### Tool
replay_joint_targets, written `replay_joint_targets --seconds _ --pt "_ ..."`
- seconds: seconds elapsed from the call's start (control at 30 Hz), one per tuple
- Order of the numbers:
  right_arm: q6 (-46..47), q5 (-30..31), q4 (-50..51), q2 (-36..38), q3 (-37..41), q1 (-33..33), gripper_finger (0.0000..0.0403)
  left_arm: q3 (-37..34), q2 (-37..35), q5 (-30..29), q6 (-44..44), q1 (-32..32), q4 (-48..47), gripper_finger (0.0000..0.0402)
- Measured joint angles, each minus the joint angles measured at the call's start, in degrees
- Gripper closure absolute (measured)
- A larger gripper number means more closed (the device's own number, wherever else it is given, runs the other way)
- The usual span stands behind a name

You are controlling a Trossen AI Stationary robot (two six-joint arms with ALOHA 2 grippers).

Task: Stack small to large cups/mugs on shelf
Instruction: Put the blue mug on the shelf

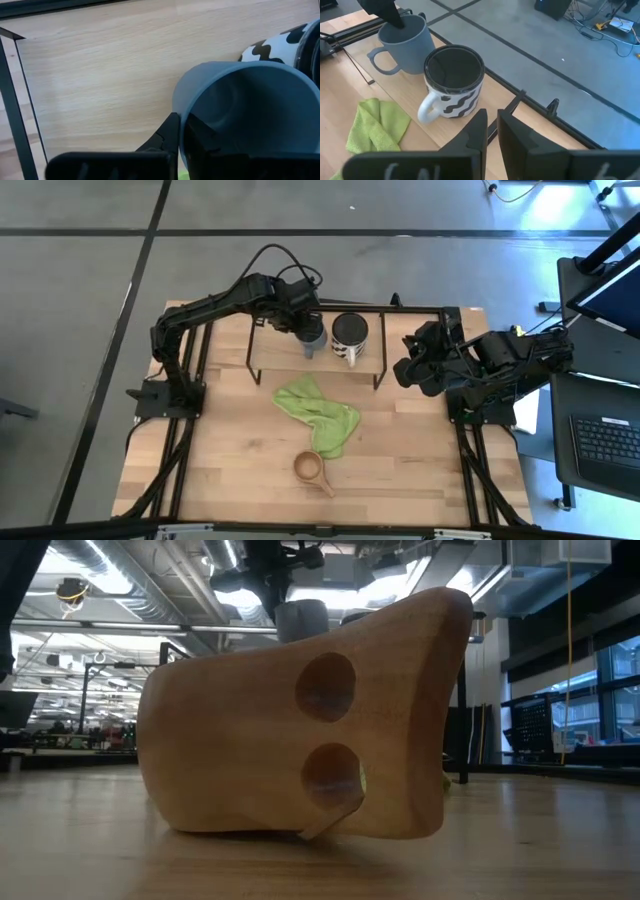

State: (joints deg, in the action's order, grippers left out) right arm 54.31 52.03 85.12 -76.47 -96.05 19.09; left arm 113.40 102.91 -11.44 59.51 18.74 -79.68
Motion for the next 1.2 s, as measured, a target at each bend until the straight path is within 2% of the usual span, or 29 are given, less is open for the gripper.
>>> replay_joint_targets --seconds 0.53,1.2 --pt "-0.55 -0.02 0.04 0.00 0.00 0.00 0.0356 -0.16 -0.02 -0.81 -1.20 0.00 -2.51 0.0390" --pt "-0.57 0.76 0.67 -0.02 -0.02 0.00 0.0356 -0.96 1.38 0.46 -1.97 0.00 -0.22 0.0390"
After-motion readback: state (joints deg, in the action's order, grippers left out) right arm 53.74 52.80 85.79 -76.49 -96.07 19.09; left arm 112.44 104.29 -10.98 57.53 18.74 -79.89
